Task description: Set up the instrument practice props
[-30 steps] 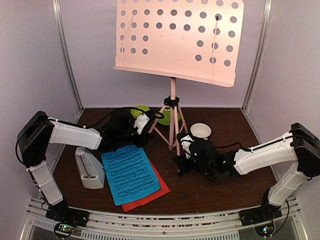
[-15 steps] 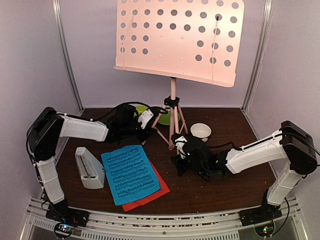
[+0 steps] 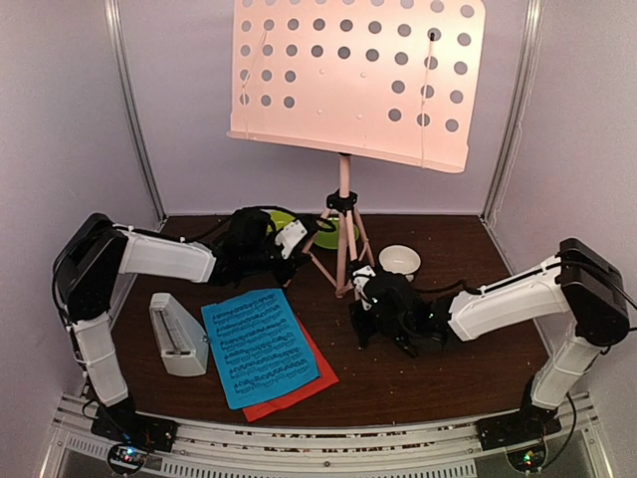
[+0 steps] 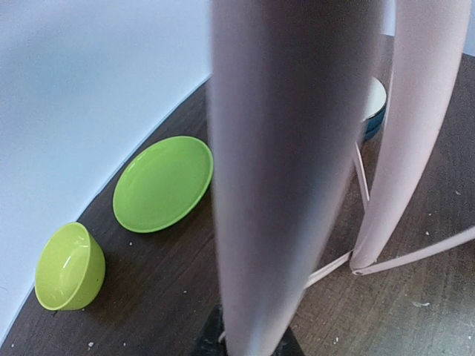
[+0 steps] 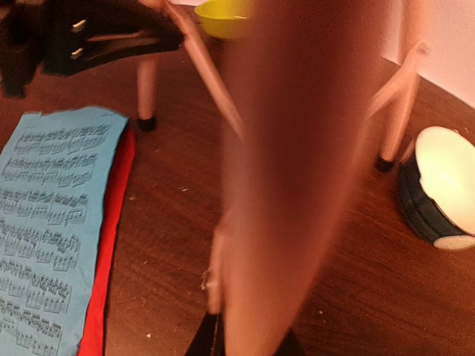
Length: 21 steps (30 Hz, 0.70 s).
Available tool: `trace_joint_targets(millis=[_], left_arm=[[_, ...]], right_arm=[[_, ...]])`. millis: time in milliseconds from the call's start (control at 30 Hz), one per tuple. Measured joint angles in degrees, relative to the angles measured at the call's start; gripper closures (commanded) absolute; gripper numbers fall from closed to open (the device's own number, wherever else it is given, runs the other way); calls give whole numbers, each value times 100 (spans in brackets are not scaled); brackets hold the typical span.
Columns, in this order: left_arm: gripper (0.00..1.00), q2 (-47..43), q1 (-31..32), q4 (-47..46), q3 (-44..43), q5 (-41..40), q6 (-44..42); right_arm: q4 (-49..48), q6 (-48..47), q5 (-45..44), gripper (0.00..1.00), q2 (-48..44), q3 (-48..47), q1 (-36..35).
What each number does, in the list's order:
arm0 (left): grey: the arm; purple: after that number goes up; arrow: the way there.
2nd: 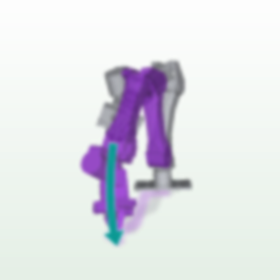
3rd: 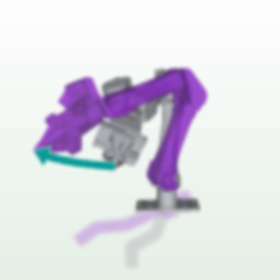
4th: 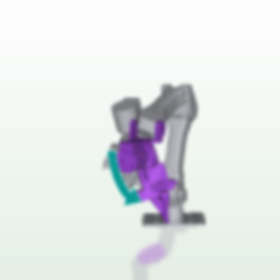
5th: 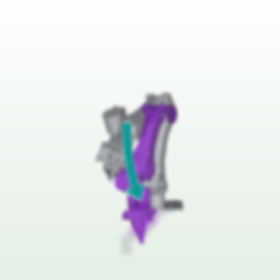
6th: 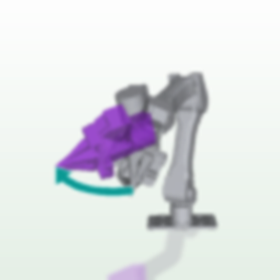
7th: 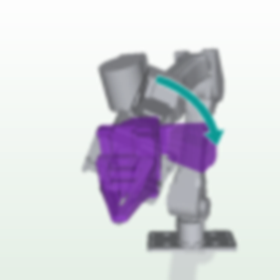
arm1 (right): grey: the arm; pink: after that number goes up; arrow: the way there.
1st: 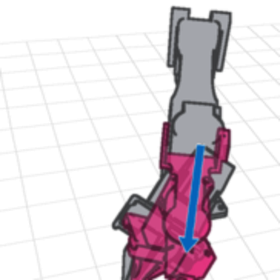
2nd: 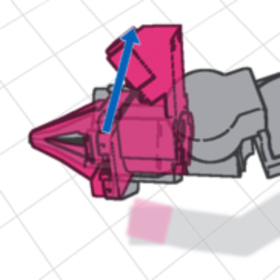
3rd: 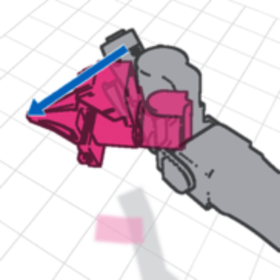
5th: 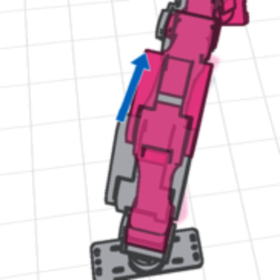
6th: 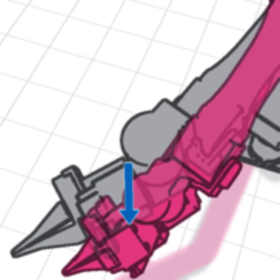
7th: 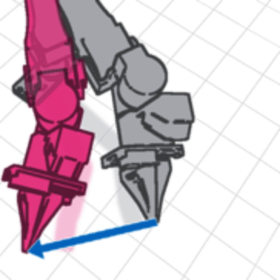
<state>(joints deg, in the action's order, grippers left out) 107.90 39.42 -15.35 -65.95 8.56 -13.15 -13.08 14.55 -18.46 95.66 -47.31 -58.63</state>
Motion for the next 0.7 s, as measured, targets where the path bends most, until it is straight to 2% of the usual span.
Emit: trace_joint_targets(millis=[33, 333, 700], left_arm=[[99, -2, -7, -2, 2, -15, 0], [100, -2, 4, -9, 4, 13, -2], [100, 0, 186, -2, 4, 85, -46]], right_arm=[[31, 160, -11, 100, -24, 0, 44], [358, 79, 28, 100, -308, 118, 129], [313, -125, 212, 100, -1043, 881, 289]])
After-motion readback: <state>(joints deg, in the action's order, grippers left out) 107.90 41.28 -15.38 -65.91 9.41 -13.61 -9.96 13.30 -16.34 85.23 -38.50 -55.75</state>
